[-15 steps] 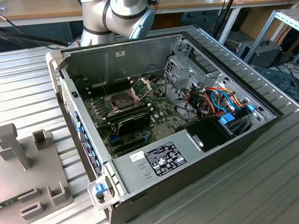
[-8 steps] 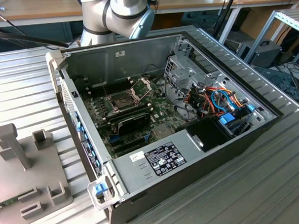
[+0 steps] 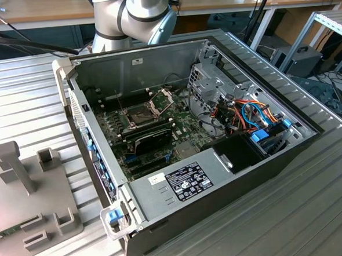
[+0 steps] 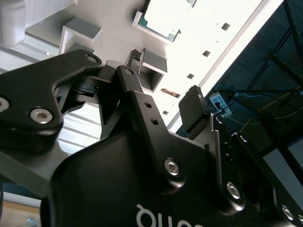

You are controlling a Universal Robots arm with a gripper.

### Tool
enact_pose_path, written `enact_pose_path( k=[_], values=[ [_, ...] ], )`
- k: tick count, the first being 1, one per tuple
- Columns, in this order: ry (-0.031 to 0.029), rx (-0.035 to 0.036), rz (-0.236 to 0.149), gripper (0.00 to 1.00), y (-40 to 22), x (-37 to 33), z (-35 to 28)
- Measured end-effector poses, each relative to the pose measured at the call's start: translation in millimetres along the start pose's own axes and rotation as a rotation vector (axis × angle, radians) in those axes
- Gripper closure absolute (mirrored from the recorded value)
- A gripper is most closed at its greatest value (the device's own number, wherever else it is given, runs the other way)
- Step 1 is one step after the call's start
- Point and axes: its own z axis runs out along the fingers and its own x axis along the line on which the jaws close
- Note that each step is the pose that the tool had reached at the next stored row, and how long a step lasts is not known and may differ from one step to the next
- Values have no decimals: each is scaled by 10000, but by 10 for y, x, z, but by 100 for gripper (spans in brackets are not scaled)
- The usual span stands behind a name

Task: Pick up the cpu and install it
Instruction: 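Pick up the cpu and move it towards the insertion slot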

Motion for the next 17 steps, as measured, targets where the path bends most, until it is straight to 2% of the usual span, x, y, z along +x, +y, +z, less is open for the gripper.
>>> enact_pose_path(
  k=[4, 10, 13, 17],
  values=[
    [1, 0, 0, 40, -1, 0, 27],
    [2, 2, 1, 40, -4, -1, 99],
    [2, 1, 1, 40, -8, -1, 189],
    [2, 1, 0, 40, -10, -2, 248]
  ],
)
